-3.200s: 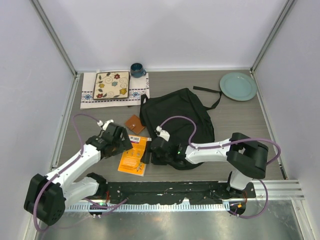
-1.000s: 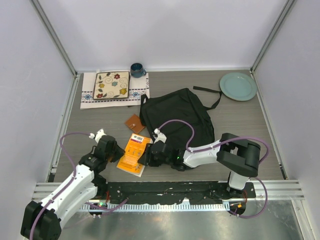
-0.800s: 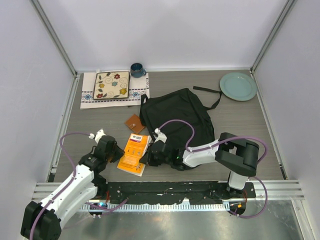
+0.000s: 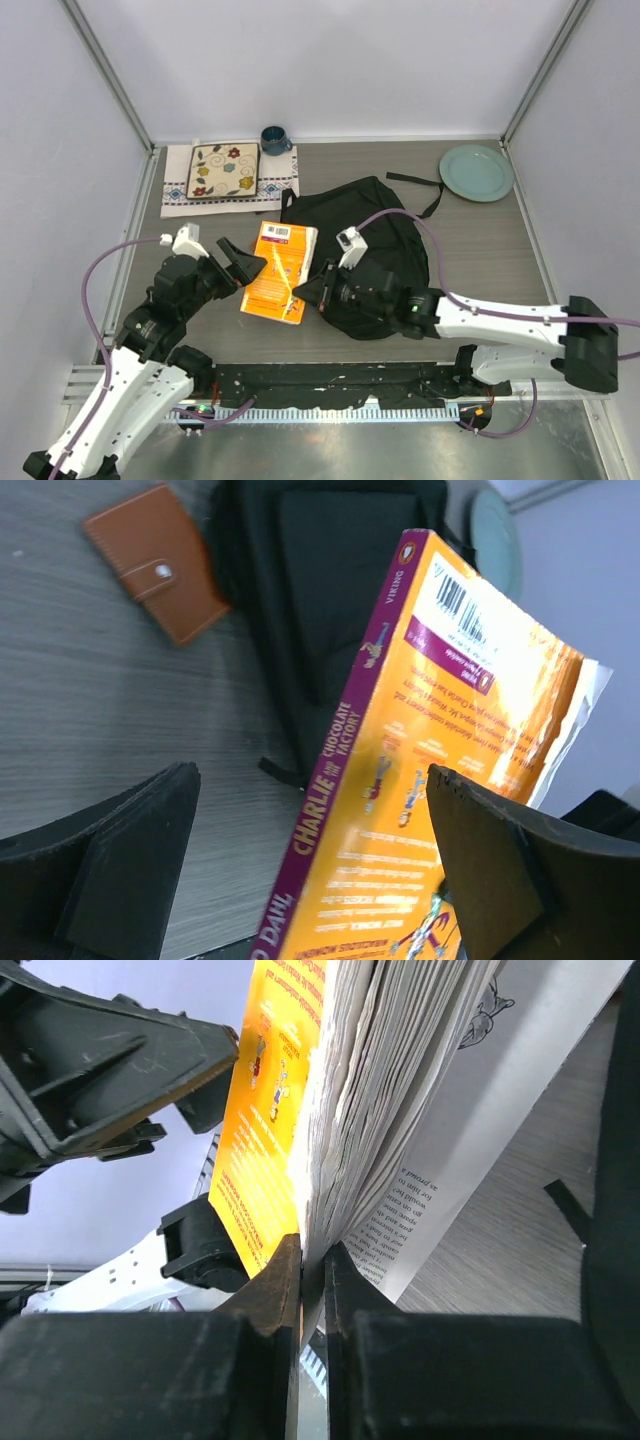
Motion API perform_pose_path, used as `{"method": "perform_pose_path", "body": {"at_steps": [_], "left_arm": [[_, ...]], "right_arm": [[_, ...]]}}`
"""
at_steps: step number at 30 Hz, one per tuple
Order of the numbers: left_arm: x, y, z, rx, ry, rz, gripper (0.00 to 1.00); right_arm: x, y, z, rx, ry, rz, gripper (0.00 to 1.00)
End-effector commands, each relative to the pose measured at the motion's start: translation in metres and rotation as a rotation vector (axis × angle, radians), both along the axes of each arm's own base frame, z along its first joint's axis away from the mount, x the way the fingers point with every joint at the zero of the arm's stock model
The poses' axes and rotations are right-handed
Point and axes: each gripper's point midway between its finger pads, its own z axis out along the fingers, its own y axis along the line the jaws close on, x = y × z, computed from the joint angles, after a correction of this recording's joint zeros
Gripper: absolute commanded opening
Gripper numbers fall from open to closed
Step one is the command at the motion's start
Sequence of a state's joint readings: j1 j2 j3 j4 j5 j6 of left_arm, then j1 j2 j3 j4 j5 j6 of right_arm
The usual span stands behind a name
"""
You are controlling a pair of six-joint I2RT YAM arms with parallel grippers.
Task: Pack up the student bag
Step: Pick up the book from the center of the board.
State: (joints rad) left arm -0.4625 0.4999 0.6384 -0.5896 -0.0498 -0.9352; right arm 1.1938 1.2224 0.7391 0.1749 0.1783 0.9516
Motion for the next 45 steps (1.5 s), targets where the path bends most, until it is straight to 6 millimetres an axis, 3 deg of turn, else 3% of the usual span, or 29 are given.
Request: {"method": "perform_pose_path", "body": {"at_steps": [1,5,10,17,19,22,29,31,32,34,35,36,37,38,40,42,43,45], "left_arm": [[0.007,-0.032,0.064,-0.040,-0.212,-0.197,1.00],[0.010,-0.055,0.086,-0.069,-0.288,-0.323,0.99],[0.002,-0.097,0.122,-0.237,-0.398,-0.553,1.00],[-0.007,-0.128,0.137,-0.345,-0.401,-0.784,1.00],[-0.010,-0.131,0.139,-0.359,-0.413,-0.813,0.97],[-0.017,-0.133,0.137,-0.355,-0.403,-0.868,0.81],[-0.020,-0.136,0.119,-0.355,-0.342,-0.904,0.11],[-0.017,-0.136,0.115,-0.351,-0.327,-0.893,0.00],[-0.015,-0.136,0.113,-0.346,-0.322,-0.884,0.00],[-0.003,-0.134,0.107,-0.321,-0.291,-0.808,0.00],[0.004,-0.131,0.105,-0.289,-0.297,-0.764,0.00],[0.011,-0.127,0.105,-0.268,-0.298,-0.718,0.00],[0.027,-0.118,0.098,-0.226,-0.278,-0.603,0.00],[0.031,-0.110,0.103,-0.211,-0.306,-0.545,0.00],[0.050,-0.090,0.098,-0.173,-0.298,-0.366,0.00],[0.056,-0.076,0.103,-0.190,-0.313,-0.254,0.00],[0.059,-0.071,0.105,-0.199,-0.321,-0.216,0.00],[0.067,-0.060,0.107,-0.234,-0.324,-0.116,0.00]], "right_arm": [[0.004,-0.025,0.042,0.022,-0.165,0.010,0.00],[0.000,-0.052,0.069,0.046,-0.254,0.037,0.00],[-0.012,-0.066,0.080,0.047,-0.327,0.147,0.00],[-0.020,-0.075,0.094,0.069,-0.397,0.274,0.00],[-0.010,-0.078,0.095,0.055,-0.408,0.259,0.00],[0.000,-0.083,0.096,0.047,-0.422,0.251,0.00],[0.019,-0.091,0.087,-0.026,-0.408,0.270,0.01],[0.029,-0.095,0.086,-0.052,-0.405,0.228,0.01],[0.036,-0.099,0.085,-0.068,-0.399,0.194,0.03],[0.057,-0.116,0.079,-0.136,-0.366,0.060,0.38],[0.081,-0.136,0.074,-0.193,-0.329,-0.121,0.58],[0.091,-0.159,0.063,-0.265,-0.283,-0.239,0.75],[0.097,-0.173,0.060,-0.292,-0.263,-0.320,0.77],[0.104,-0.190,0.057,-0.296,-0.224,-0.439,0.80],[0.093,-0.201,0.056,-0.241,-0.209,-0.473,0.81],[0.083,-0.196,0.059,-0.104,-0.157,-0.481,0.81],[0.073,-0.196,0.051,-0.049,-0.144,-0.463,0.81],[0.058,-0.177,0.062,0.135,-0.102,-0.381,0.81]]}}
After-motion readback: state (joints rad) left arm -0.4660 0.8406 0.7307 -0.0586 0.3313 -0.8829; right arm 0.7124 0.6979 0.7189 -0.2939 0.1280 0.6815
